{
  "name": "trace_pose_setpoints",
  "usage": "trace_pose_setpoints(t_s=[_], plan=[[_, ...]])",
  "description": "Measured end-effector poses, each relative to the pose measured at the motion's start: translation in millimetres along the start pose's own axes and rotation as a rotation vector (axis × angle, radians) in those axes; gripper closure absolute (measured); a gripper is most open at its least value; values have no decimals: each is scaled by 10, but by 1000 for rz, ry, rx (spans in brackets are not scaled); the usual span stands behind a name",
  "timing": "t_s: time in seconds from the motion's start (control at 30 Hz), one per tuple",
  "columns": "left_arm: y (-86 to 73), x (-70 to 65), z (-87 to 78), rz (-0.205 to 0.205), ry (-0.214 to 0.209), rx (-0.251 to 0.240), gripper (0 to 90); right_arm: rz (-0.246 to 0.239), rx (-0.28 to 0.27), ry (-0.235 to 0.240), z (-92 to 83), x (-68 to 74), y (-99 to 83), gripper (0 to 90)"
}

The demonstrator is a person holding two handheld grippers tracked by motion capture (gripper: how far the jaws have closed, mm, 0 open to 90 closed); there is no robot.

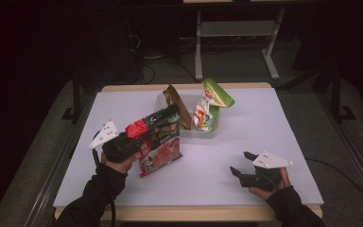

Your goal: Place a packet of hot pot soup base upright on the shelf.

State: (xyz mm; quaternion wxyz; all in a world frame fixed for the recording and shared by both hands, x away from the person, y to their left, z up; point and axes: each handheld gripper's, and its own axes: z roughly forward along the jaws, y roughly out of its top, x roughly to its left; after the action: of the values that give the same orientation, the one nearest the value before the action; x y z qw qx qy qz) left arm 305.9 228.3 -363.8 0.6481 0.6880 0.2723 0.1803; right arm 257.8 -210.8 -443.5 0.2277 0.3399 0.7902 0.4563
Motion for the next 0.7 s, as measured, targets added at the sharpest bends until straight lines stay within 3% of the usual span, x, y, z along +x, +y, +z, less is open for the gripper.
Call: trace_pose_setpoints(t_s=[0.27,0.4,0.57,0.7], plan=[[78,112,-8,-7,67,-39,802,12,-8,-3,-23,-18,-3,258],[108,199,-50,-22,121,-64,802,5,1,1,-7,-5,-5,257],[194,317,-143,-58,181,-124,802,1,0,4,-9,9,2,258],[265,393,-93,-92,228,-172,802,5,1,5,2,0,-1,258]])
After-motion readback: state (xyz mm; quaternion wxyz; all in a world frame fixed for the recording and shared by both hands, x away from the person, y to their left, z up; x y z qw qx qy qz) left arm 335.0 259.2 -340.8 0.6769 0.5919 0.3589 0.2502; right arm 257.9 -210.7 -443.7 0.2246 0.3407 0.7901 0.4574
